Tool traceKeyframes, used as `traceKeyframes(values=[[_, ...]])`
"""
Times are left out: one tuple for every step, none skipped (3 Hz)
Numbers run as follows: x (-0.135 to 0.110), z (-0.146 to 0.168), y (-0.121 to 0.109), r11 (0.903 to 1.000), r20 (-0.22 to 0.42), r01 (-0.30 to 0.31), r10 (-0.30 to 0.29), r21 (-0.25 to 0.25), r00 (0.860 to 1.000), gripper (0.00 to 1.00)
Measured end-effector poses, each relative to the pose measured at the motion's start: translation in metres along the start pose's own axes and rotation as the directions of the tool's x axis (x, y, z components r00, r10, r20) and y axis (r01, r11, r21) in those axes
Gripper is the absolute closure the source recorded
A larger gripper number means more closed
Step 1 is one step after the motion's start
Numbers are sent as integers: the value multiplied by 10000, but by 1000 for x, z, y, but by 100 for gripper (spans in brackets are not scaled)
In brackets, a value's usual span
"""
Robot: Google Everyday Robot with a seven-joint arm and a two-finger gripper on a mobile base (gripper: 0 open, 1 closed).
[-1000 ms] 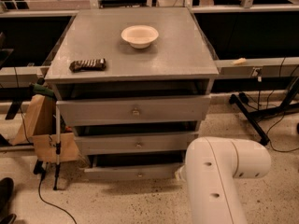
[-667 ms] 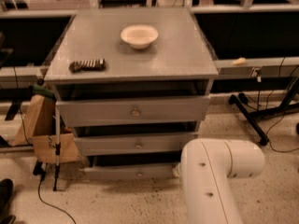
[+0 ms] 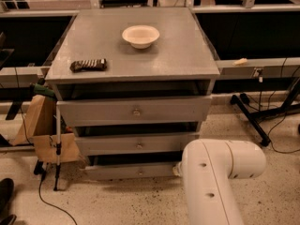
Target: Close bottom drawer
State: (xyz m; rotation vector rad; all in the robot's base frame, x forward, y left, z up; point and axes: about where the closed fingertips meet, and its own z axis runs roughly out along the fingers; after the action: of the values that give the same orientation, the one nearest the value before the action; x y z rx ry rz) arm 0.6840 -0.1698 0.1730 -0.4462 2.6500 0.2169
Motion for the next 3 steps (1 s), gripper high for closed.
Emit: traceKeyframes(values=[[-4,1,1,10000,56,21,-21,-22,10000,100],[-8,1,1,10000,118,34,-33,-47,9999,100],[-13,2,2,10000,190,49,-48,-71,9998,100]])
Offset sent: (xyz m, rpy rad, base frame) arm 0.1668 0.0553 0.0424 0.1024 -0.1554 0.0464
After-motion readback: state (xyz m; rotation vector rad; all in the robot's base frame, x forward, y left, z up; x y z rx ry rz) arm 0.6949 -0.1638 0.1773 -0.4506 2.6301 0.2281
